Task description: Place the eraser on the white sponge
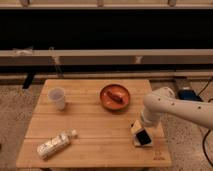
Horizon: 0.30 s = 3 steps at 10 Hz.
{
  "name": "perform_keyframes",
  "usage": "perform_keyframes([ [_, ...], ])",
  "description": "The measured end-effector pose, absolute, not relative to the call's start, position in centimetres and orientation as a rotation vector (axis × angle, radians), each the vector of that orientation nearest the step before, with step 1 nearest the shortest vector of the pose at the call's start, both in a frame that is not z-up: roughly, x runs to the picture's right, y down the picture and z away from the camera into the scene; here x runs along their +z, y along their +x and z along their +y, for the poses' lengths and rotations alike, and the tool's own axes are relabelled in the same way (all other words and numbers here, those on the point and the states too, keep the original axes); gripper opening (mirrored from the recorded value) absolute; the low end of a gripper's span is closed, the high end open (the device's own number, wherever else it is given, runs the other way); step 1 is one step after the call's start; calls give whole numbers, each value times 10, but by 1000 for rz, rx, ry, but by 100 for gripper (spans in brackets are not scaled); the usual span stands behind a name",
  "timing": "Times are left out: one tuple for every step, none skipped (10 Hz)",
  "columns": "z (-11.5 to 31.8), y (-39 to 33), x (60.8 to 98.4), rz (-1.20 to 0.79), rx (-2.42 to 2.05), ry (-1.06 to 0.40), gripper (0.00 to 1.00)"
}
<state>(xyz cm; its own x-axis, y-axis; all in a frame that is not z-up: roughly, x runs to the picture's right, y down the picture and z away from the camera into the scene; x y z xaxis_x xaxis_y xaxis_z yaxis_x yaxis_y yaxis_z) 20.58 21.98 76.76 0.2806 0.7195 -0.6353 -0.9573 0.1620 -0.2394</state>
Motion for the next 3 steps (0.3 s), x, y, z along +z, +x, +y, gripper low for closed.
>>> perform_keyframes([
  [214,204,761,400,1243,-671,80],
  [209,202,755,373,1236,-662,80],
  [209,203,754,369,1237,-660,80],
])
